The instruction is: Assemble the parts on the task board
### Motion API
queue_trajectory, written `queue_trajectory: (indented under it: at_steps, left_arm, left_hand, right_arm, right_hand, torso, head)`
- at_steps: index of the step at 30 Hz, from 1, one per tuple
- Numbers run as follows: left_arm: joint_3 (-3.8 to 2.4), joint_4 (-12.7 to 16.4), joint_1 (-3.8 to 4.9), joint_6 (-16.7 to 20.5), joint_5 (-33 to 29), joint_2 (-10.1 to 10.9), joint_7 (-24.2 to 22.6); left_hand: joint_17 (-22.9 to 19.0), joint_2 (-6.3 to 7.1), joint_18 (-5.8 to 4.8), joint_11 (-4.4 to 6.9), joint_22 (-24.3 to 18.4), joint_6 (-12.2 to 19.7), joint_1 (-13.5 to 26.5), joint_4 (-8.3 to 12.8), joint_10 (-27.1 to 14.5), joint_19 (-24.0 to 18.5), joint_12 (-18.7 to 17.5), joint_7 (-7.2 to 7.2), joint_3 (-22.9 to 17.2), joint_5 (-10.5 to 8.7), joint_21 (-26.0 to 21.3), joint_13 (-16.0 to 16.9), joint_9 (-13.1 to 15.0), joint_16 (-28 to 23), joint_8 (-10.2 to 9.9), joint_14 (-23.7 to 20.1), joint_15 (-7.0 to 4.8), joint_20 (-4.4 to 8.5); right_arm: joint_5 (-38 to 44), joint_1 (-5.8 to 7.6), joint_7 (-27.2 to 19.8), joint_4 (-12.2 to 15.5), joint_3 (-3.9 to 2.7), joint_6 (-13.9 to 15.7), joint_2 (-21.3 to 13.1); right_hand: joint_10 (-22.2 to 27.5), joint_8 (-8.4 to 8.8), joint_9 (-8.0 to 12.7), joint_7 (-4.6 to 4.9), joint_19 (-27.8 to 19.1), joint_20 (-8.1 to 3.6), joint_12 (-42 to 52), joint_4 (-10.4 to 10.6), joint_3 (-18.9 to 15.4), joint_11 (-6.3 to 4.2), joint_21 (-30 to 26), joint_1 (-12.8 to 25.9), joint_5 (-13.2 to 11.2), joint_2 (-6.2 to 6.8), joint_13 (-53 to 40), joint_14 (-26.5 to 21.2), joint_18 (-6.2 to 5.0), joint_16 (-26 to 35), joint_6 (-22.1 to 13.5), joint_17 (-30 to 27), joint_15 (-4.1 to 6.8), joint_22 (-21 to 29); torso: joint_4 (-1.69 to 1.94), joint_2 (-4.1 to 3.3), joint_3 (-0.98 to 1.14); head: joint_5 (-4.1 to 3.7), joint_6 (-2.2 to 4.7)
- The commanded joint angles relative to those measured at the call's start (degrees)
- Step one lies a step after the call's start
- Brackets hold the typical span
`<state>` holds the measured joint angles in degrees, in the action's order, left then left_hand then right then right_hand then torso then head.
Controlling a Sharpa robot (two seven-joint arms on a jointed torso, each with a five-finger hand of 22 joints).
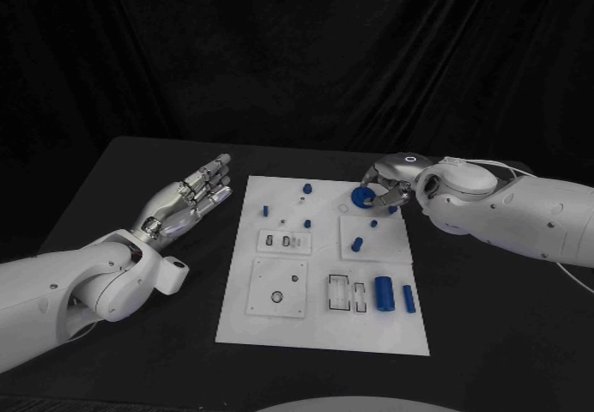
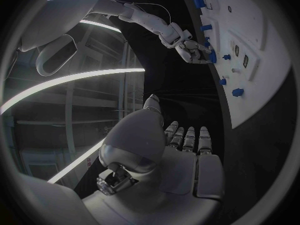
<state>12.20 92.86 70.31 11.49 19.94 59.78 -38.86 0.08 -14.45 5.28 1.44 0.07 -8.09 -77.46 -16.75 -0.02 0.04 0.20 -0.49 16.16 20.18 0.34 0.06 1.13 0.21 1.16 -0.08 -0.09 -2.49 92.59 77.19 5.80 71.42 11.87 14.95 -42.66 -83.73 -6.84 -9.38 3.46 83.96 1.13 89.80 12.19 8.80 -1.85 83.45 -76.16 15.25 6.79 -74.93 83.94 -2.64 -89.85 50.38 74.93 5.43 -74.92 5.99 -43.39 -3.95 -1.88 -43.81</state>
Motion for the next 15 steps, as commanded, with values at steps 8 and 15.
queue_trajectory:
  at_steps: [8,15]
  left_arm:
    - [-0.04,-0.1,0.10,-1.3,-0.3,-0.1,-9.9]
    - [-0.04,-0.2,0.09,-1.6,-0.3,-0.3,-9.8]
  left_hand:
    - [-0.1,-0.17,1.05,-0.58,-0.1,0.1,-0.6,0.1,0.0,0.0,-0.2,0.32,-0.3,0.20,-0.3,-0.1,0.1,-0.2,0.0,0.1,0.54,-0.34]
    - [-0.1,-0.18,1.19,-0.76,-0.1,0.1,-0.8,0.1,0.0,0.0,-0.2,0.44,-0.4,0.42,-0.3,-0.1,0.1,-0.2,0.0,0.1,0.74,-0.68]
  right_arm:
    - [1.2,-0.75,2.0,-0.7,0.02,-2.4,0.4]
    - [1.2,-0.85,1.4,-0.5,0.02,-2.0,0.3]
  right_hand:
    - [-6.3,-3.79,-3.0,0.54,1.7,0.41,0.2,-2.6,0.7,0.70,0.3,-0.9,7.1,-0.46,-15.1,6.1,0.48,-0.2,0.3,15.1,-0.64,-9.4]
    - [-6.3,-8.45,-6.6,0.67,1.8,0.41,0.2,-5.0,1.6,0.73,0.4,-1.3,12.0,-0.79,-15.1,6.1,0.52,-0.2,0.8,15.1,-0.69,-9.7]
  torso:
    - [0.04,0.03,-0.05]
    - [0.10,0.00,-0.02]
  head:
    - [0.17,-0.29]
    - [0.08,-0.28]
